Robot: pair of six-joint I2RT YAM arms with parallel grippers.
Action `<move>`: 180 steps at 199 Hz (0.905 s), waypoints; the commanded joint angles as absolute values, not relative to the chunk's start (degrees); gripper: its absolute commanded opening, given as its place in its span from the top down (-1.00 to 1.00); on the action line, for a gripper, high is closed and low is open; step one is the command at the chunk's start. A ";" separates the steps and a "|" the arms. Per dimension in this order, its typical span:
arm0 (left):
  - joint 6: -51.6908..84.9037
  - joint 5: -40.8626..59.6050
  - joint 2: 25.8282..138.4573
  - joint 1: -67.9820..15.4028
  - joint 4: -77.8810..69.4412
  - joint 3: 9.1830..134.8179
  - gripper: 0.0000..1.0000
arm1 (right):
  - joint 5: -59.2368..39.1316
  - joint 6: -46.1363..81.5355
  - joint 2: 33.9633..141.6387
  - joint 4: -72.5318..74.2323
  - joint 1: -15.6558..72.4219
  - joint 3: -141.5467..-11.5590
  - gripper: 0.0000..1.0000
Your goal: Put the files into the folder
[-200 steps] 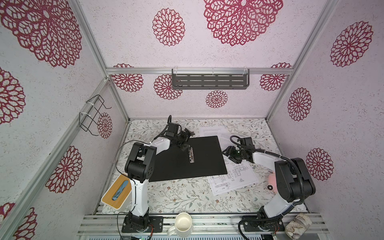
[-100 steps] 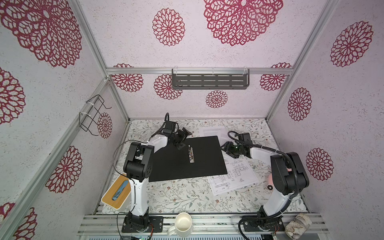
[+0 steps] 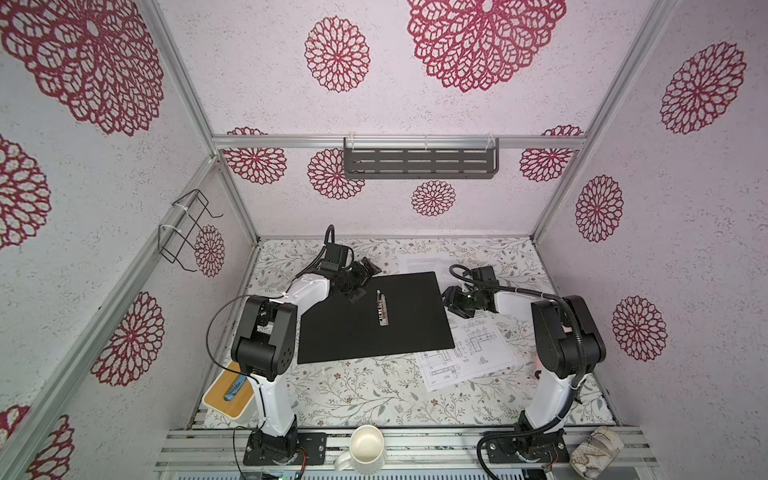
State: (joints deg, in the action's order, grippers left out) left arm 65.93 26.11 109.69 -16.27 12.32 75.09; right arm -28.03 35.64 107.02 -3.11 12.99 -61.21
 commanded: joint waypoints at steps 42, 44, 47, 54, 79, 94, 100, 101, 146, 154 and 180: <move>65.41 25.02 106.03 -16.83 10.93 71.33 -0.95 | -28.66 32.17 109.16 -7.06 14.24 -64.11 -0.22; 65.40 24.98 105.92 -16.80 10.91 71.18 -0.95 | -28.63 32.10 109.27 -7.15 14.30 -64.15 -0.22; 65.44 24.94 105.74 -16.82 10.78 70.99 -0.95 | -28.57 31.97 109.33 -7.24 14.28 -64.24 -0.22; 65.43 24.88 105.41 -16.85 10.66 70.50 -0.95 | -28.65 31.85 109.52 -7.38 14.41 -64.38 -0.22; 65.30 24.22 103.88 -17.00 10.67 69.03 -0.95 | -29.14 31.62 109.35 -7.82 15.26 -64.74 -0.21; 65.25 23.64 102.90 -17.33 10.81 68.31 -0.95 | -29.66 31.73 108.96 -7.76 15.95 -64.96 -0.21; 65.16 23.35 102.61 -17.59 10.94 68.06 -0.95 | -29.94 31.96 108.89 -7.61 16.22 -65.11 -0.21; 65.15 23.32 102.59 -17.63 10.96 68.04 -0.95 | -30.00 31.93 108.85 -7.63 16.28 -65.16 -0.21; 64.25 19.88 101.46 -21.77 12.44 68.03 -0.95 | -28.56 32.37 106.15 -8.78 16.81 -64.97 -0.25; 64.50 19.07 101.54 -22.86 12.44 68.10 -0.95 | -28.19 32.13 105.52 -9.11 16.68 -65.04 -0.26; 65.67 16.23 102.38 -27.04 12.55 68.81 -0.95 | -25.09 32.49 102.72 -12.04 16.02 -64.57 -0.31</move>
State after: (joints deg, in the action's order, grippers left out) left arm 65.12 19.92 102.98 -23.79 11.99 68.23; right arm -28.12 33.01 107.90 -8.49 16.73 -63.96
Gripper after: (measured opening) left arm 0.977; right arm 0.646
